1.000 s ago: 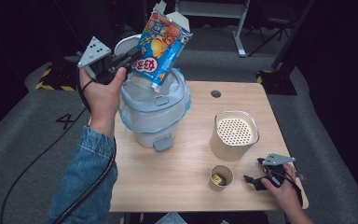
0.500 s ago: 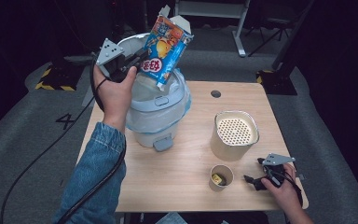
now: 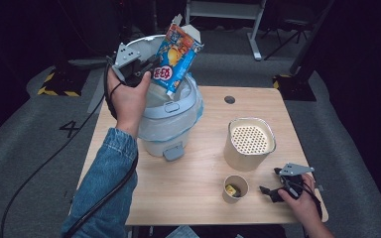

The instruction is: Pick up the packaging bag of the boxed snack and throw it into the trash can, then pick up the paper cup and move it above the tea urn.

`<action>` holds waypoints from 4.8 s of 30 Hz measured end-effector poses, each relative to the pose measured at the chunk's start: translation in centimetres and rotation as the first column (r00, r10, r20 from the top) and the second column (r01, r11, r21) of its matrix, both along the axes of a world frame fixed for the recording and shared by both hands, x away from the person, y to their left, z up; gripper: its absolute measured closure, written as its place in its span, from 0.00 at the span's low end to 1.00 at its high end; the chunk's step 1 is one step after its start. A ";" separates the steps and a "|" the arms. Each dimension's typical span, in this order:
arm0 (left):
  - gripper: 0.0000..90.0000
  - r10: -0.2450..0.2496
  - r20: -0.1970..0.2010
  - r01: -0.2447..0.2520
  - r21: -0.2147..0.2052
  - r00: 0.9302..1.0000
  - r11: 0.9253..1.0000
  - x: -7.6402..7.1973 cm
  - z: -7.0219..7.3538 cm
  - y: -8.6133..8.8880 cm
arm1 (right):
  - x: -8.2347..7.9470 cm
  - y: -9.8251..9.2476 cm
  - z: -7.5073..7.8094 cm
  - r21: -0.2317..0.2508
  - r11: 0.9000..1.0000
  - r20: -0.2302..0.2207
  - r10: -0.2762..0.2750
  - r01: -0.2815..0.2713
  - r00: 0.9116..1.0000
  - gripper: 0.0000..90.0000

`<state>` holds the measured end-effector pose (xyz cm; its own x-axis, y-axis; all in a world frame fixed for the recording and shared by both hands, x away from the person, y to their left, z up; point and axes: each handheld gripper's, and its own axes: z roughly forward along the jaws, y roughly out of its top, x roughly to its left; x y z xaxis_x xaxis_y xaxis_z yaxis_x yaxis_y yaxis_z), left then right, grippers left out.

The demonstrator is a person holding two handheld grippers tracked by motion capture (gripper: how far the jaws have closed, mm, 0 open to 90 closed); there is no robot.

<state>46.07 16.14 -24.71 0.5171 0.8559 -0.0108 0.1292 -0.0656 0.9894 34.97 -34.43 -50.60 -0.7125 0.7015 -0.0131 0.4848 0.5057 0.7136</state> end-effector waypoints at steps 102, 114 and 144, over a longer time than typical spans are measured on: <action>0.34 -0.267 -0.635 0.492 0.206 0.725 0.846 -12.1 -24.2 -0.2 | -3.3 2.5 2.2 0.075 0.978 0.014 0.196 -0.197 0.980 0.25; 0.22 -0.282 -0.531 0.488 0.299 0.799 0.820 -11.6 -25.7 0.2 | -4.8 5.2 2.7 0.127 0.948 0.053 0.286 -0.290 0.957 0.21; 0.22 -0.241 -0.528 0.446 0.304 0.814 0.842 -11.8 -25.7 -0.2 | -4.2 9.2 1.3 0.273 0.915 0.133 0.271 -0.298 0.953 0.31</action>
<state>34.28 15.94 -50.41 0.7989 0.6011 -0.0217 0.4433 -0.5641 0.6967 30.77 -25.21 -49.25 -0.8880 0.4521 0.0844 0.2774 0.3801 0.8824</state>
